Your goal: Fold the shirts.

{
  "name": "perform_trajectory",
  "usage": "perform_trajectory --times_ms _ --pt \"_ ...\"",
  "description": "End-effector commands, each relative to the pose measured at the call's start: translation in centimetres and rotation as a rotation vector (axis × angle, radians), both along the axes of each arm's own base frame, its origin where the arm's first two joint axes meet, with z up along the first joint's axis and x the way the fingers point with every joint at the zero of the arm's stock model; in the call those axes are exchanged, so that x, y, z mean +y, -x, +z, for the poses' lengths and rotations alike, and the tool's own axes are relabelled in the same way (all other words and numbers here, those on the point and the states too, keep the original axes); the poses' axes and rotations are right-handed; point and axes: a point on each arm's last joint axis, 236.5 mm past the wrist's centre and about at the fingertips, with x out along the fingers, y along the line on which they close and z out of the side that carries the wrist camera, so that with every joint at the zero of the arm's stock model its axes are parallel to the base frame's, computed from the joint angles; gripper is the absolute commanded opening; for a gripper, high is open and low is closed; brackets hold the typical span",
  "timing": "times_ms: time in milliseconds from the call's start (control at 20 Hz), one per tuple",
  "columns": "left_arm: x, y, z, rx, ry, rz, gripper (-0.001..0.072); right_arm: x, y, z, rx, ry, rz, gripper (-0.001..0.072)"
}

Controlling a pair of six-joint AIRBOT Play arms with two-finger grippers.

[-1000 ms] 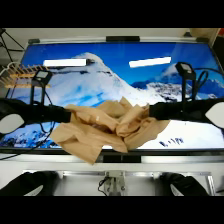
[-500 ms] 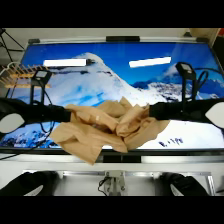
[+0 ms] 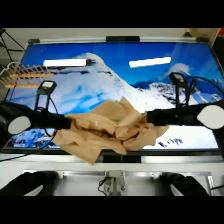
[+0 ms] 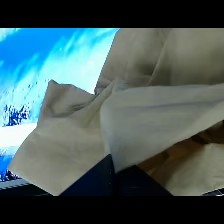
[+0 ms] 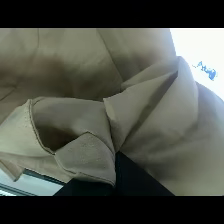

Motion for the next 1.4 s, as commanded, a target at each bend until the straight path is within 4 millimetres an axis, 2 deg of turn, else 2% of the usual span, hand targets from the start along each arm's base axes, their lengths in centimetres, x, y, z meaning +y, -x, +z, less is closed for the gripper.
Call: perform_trajectory --times_ms 0,150,200,250,300,350,400,450,1350 --pt "0.0 0.9 -1.3 0.044 0.0 0.007 0.0057 0.3 0.0 -0.5 0.001 -0.008 0.005 0.006" --pt "-0.1 0.9 -1.3 0.045 0.006 0.006 0.0061 0.6 -0.6 -0.1 -0.025 -0.029 -0.002 0.006" --pt "-0.2 0.7 -1.2 0.038 0.01 0.006 0.0097 0.9 -0.7 0.0 -0.03 -0.043 -0.002 0.006" --pt "-0.3 0.7 -1.2 0.037 0.012 0.006 0.0099 1.2 -0.9 0.2 -0.037 -0.058 -0.002 0.006" --pt "-0.2 0.7 -1.2 0.038 0.012 0.009 0.0162 1.5 -1.1 0.5 -0.048 -0.072 -0.002 0.006" --pt "-0.2 0.8 -1.2 0.044 0.017 0.029 0.0334 1.6 -1.4 0.7 -0.06 -0.082 -0.005 0.0059" --pt "-0.2 0.8 -1.2 0.049 0.022 0.049 0.0475 1.7 -1.5 0.8 -0.068 -0.087 -0.007 0.006" --pt "-0.1 0.9 -1.3 0.054 0.021 0.055 0.0496 1.7 -1.6 0.8 -0.071 -0.086 -0.005 0.006" --pt "0.1 1.2 -1.4 0.067 0.012 0.056 0.0494 1.7 -1.2 0.7 -0.065 -0.076 0.018 0.006"
